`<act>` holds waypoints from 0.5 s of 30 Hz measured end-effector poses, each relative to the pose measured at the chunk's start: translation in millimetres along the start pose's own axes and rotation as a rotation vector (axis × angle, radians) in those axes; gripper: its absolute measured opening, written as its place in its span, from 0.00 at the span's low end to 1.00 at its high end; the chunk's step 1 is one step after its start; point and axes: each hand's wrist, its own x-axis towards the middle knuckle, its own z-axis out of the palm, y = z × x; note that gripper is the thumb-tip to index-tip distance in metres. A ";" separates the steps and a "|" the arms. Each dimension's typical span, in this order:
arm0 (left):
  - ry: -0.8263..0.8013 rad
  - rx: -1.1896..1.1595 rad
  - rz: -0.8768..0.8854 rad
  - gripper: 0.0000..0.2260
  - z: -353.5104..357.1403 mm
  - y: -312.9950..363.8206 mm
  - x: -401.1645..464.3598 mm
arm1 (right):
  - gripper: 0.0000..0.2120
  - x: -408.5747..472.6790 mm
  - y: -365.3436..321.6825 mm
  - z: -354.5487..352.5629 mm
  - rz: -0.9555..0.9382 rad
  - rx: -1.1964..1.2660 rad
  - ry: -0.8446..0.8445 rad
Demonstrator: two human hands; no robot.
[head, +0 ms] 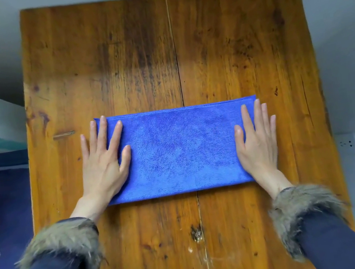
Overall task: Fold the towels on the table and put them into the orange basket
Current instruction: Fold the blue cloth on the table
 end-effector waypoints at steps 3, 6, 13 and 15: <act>0.009 -0.013 -0.025 0.26 6.2 2.2 -5.8 | 0.28 -13.4 1.0 7.2 -0.034 -0.016 -0.044; 0.007 -0.035 -0.027 0.25 6.0 4.4 -2.4 | 0.28 -12.2 1.7 9.8 -0.022 -0.027 -0.048; 0.071 -0.123 -0.103 0.25 2.4 18.1 -42.2 | 0.27 -32.7 -42.9 0.6 -0.077 -0.009 0.042; 0.040 -0.050 -0.017 0.25 8.4 23.0 -58.5 | 0.27 -48.1 -70.3 6.3 -0.219 0.001 0.025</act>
